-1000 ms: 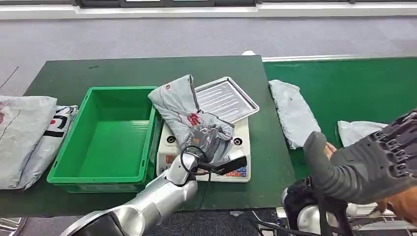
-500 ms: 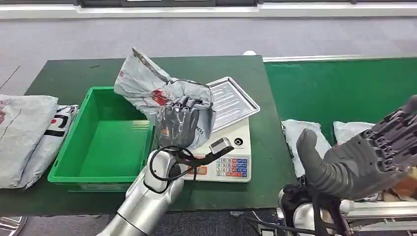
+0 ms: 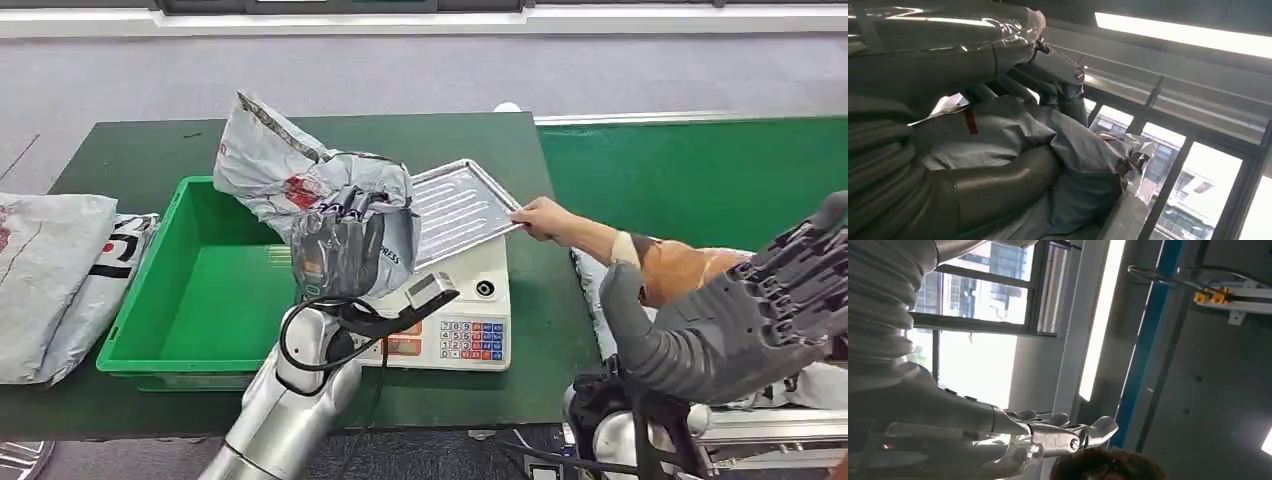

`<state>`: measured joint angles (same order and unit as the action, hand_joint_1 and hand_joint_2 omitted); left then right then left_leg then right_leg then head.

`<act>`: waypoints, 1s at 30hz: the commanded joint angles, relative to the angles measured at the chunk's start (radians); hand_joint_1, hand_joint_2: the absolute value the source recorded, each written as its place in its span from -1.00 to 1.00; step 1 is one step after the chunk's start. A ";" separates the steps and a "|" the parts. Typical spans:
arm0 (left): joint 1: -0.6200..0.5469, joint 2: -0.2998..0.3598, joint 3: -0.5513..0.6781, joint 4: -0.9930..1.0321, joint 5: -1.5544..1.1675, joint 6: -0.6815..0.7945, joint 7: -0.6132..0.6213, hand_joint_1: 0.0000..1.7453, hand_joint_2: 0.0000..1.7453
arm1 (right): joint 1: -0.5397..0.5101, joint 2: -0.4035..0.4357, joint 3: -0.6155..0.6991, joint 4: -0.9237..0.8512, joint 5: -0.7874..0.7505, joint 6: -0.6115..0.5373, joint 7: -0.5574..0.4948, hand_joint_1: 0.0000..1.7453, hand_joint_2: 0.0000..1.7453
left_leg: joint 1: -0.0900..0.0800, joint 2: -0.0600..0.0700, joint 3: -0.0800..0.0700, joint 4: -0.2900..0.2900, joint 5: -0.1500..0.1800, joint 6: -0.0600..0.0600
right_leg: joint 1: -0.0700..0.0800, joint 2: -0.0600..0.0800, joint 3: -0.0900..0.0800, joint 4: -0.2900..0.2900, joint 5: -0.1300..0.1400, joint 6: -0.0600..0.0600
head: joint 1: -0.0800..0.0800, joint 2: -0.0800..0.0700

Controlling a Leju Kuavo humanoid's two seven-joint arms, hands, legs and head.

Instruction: Moved the parcel from conveyor to table for the left to box.

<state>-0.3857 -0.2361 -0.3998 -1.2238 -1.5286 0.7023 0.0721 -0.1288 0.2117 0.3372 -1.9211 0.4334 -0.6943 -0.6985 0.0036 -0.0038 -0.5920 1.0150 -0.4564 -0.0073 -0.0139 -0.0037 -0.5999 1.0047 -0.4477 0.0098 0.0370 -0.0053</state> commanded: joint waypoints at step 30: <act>-0.227 0.515 -0.160 -0.098 -0.042 -0.142 0.626 -1.00 -1.00 | 0.134 -0.018 -0.006 -0.025 0.065 -0.004 0.000 -1.00 1.00 | 0.005 0.005 0.003 -0.003 0.003 -0.008 | 0.008 0.004 -0.001 -0.001 0.002 -0.009 | -0.005 0.000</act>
<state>-0.5458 0.1321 -0.4577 -1.3099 -1.5492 0.5703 0.6565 -0.0159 0.2121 0.3361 -1.9432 0.5001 -0.6989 -0.6989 0.0082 -0.0002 -0.5912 1.0137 -0.4533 -0.0159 -0.0060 -0.0006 -0.6023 1.0053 -0.4463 0.0008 0.0320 -0.0053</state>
